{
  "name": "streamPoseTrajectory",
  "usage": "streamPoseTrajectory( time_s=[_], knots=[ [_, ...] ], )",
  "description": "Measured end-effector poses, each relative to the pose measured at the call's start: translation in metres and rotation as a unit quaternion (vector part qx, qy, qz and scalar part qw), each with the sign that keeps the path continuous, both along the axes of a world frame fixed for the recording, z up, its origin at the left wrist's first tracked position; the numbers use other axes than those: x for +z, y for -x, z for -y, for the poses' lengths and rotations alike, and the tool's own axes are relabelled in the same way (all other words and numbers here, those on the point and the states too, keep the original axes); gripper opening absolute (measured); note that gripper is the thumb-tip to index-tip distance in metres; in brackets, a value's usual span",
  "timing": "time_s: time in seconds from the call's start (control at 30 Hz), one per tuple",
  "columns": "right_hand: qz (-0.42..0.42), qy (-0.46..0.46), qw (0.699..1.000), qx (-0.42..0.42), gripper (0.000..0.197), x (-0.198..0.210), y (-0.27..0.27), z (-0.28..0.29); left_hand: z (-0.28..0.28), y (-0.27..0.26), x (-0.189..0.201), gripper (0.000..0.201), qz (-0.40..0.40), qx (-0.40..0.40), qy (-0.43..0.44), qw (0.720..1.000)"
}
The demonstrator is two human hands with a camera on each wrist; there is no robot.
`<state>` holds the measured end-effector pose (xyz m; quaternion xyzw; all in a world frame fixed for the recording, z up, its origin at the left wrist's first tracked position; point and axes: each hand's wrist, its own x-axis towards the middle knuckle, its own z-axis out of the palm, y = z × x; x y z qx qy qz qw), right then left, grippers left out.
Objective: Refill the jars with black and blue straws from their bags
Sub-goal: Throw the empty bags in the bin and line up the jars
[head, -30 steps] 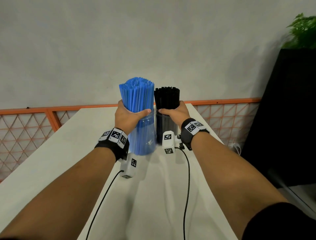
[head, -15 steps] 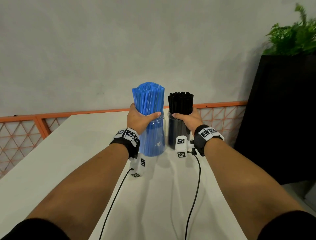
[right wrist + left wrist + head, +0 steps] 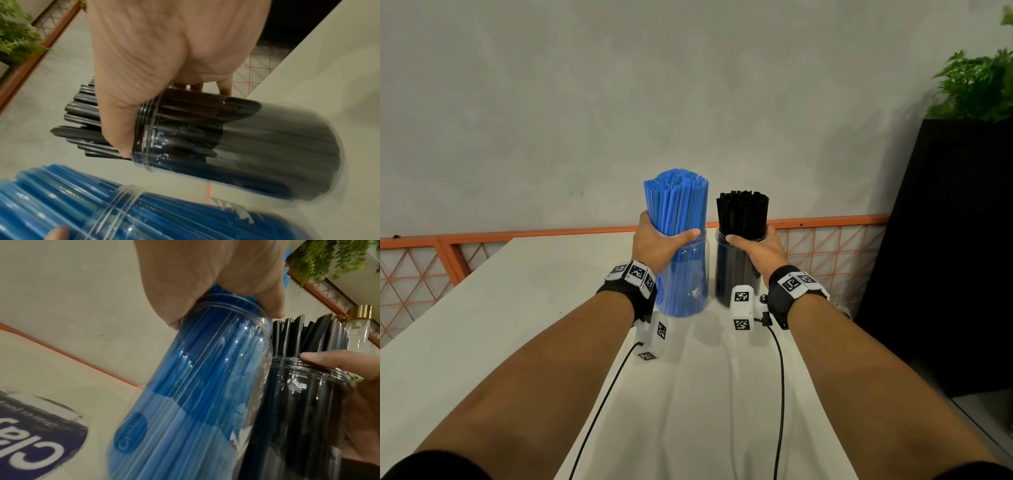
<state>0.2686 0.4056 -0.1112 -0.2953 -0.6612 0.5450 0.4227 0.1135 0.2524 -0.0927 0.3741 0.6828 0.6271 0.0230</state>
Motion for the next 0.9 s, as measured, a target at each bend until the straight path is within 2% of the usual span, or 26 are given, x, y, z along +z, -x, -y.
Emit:
streamPoseTrajectory(
  time_s=[0.43, 0.73, 0.8, 0.9],
  knots=[
    [0.006, 0.000, 1.000, 0.018, 0.082, 0.001, 0.033, -0.028, -0.026, 0.029, -0.001, 0.077, 0.005, -0.003, -0.004, 1.000],
    [0.009, 0.005, 1.000, 0.023, 0.083, 0.005, 0.033, -0.025, -0.024, 0.025, 0.003, 0.081, 0.014, -0.001, 0.009, 1.000],
    [0.007, -0.002, 0.999, 0.034, 0.091, 0.010, 0.026, -0.020, -0.017, 0.021, 0.007, 0.086, 0.014, -0.009, 0.024, 1.000],
    [0.027, -0.002, 1.000, 0.012, 0.119, 0.019, 0.012, -0.011, -0.002, 0.018, 0.014, 0.104, 0.020, -0.017, 0.050, 0.998]
  ],
)
